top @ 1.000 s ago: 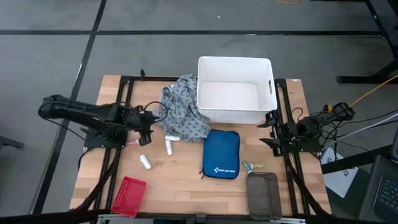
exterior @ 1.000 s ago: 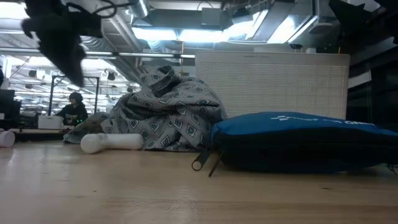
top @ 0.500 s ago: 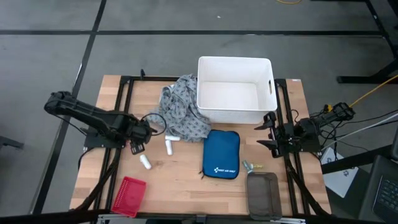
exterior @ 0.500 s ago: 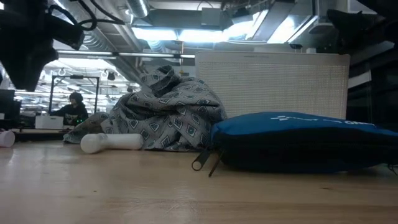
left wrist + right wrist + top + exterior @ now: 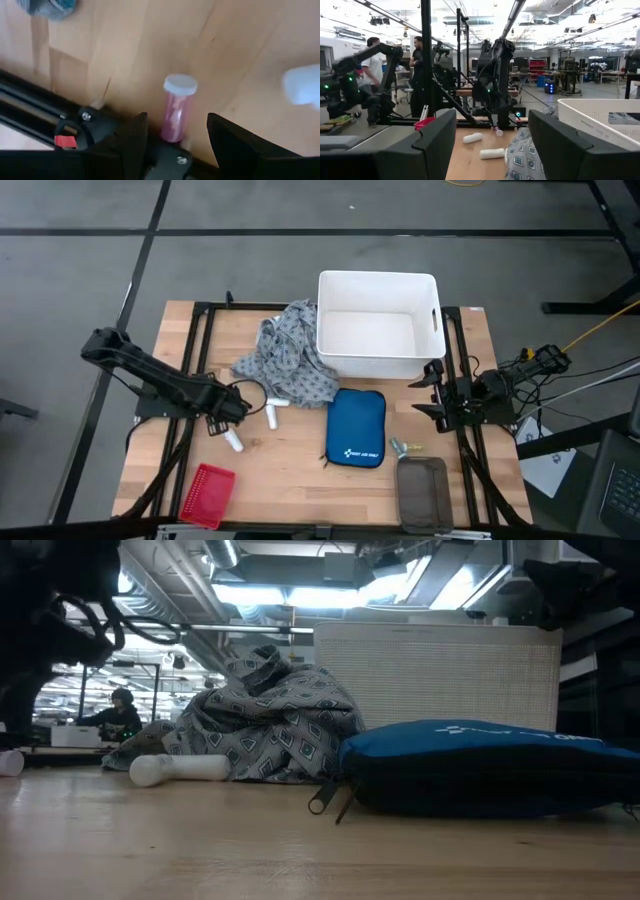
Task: Pick & Place Medicine items
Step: Put the pink pill bottle into the red bin
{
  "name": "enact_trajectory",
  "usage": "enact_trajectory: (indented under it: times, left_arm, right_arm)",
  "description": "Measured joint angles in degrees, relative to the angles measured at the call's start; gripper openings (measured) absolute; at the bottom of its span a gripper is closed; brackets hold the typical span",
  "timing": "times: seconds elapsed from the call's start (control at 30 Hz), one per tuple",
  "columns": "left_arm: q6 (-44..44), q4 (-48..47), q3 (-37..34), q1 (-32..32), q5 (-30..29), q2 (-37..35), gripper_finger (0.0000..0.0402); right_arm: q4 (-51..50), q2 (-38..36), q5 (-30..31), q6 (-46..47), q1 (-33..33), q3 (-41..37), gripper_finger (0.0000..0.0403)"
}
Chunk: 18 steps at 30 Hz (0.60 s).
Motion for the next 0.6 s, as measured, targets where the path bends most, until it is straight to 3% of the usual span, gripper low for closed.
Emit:
enact_trajectory:
  times: [0.4,0.6]
  left_arm:
    - [-2.2,1.16,-0.58,-0.13,-5.26,0.19,0.0206]
    - [-2.18,1.98,-0.58,-0.11,-4.5,1.74,0.0205]
  right_arm:
    - [-0.32,0.0,0.0,0.15,0.02,0.0,0.0249]
    - [-1.33,0.0,0.01,0.15,0.02,0.0,0.0249]
